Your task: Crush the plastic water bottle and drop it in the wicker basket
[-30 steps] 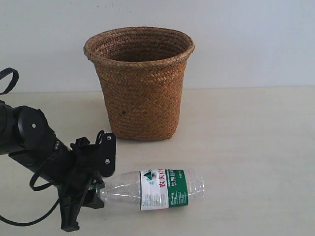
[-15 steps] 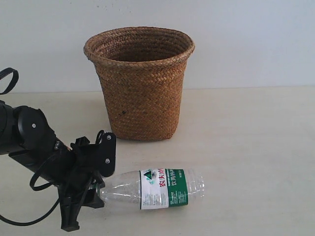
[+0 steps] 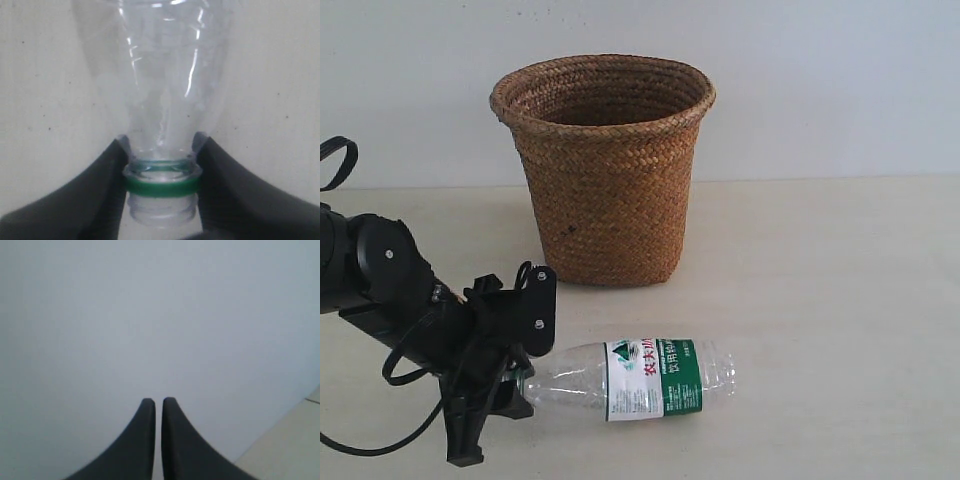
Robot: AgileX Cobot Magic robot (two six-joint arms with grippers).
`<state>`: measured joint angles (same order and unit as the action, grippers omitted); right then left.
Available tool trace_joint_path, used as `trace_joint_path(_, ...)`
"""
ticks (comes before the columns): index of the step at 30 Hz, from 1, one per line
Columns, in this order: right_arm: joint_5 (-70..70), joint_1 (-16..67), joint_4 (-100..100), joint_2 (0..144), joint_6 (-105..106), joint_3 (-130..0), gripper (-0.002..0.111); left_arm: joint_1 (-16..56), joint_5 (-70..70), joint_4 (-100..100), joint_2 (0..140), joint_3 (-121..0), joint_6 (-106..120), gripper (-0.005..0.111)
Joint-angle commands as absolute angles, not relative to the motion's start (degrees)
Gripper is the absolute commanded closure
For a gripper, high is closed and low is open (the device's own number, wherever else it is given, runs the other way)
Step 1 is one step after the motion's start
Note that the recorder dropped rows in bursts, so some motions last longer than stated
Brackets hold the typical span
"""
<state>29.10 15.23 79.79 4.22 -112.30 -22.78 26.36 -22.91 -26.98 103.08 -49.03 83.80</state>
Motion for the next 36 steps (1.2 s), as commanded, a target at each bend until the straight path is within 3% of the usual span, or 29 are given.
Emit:
trace_joint_path(1, 28.91, 14.25, 80.09, 1.46, -112.11, -22.75, 0.107, 26.48, -25.37, -29.68, 102.07, -49.35, 82.55, 0.103)
trace_joint_path(7, 28.91, 14.25, 80.09, 1.33, -112.11, -22.75, 0.107, 26.48, -24.81, -30.44, 97.11, -49.64, 82.53, 0.103)
trace_joint_path(15, 28.91, 14.25, 80.09, 1.33, -112.11, -22.75, 0.107, 26.48, -26.39, -27.98, 79.92, -57.63, 80.60, 0.103)
trace_joint_path(20, 28.91, 14.25, 80.09, 1.33, -112.11, -22.75, 0.107, 26.48, -42.04, -29.09, 73.71, -59.05, 80.69, 0.103)
trace_joint_path(28, 28.91, 14.25, 80.09, 1.33, -112.11, -22.75, 0.107, 26.48, -49.55, -32.33, 68.38, -59.05, 74.10, 0.103)
trace_joint_path(36, 28.91, 14.25, 80.09, 1.33, -112.11, -22.75, 0.107, 26.48, -69.96, -35.77, 74.13, -58.94, 71.65, 0.103)
